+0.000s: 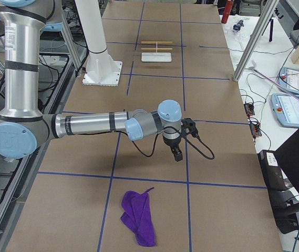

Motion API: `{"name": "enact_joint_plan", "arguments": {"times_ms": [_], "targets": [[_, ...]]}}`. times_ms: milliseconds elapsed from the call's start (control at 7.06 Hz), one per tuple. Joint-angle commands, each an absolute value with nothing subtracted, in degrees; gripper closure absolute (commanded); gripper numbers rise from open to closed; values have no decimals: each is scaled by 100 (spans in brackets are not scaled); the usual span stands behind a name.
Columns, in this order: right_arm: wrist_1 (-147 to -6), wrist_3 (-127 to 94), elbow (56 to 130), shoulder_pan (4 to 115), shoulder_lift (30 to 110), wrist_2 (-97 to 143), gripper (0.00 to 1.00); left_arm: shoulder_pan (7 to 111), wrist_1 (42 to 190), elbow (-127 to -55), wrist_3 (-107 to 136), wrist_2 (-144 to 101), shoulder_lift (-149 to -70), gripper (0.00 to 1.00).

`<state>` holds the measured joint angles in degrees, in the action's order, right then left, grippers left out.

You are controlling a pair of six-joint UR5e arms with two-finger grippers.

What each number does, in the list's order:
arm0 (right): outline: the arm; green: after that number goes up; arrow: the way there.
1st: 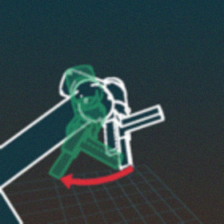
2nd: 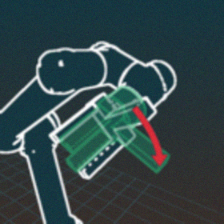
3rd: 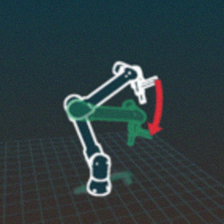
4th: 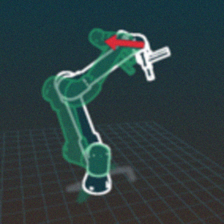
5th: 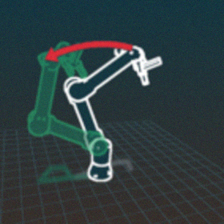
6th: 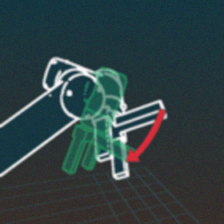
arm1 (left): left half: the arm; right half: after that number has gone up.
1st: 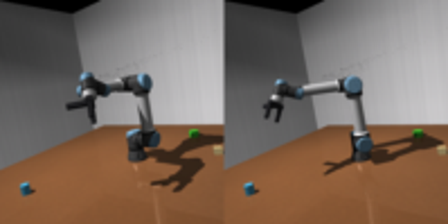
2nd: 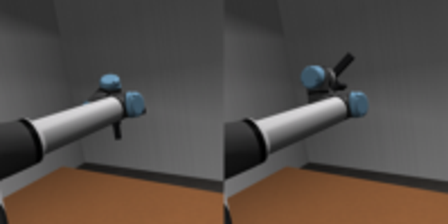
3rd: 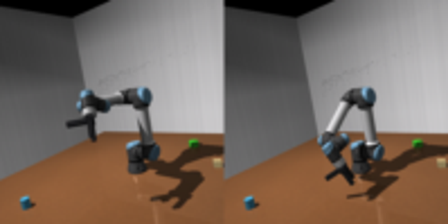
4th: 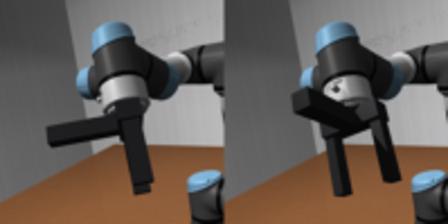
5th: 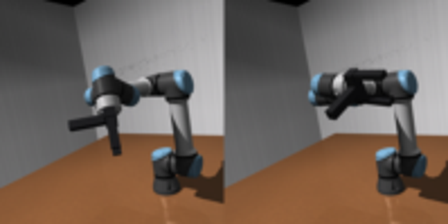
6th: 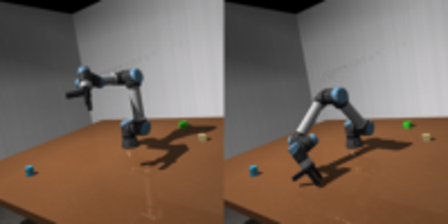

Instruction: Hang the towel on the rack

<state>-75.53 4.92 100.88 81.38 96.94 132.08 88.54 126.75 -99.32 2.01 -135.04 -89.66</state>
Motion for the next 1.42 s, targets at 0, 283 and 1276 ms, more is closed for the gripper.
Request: {"name": "enact_joint_plan", "arguments": {"times_ms": [0, 283, 1276], "targets": [[-7411, 1447, 10073, 8139, 10542, 13044, 0, 8851, 12920, -9914, 246, -13500, -8965, 0], [-5574, 1538, 9113, 8130, 11073, 12832, 0, 8851, 12998, -9940, 237, -13509, -8965, 0], [-3533, 914, 7488, 7648, 11109, 13096, 4, 8851, 13087, -9984, 237, -13509, -8965, 0]]}}
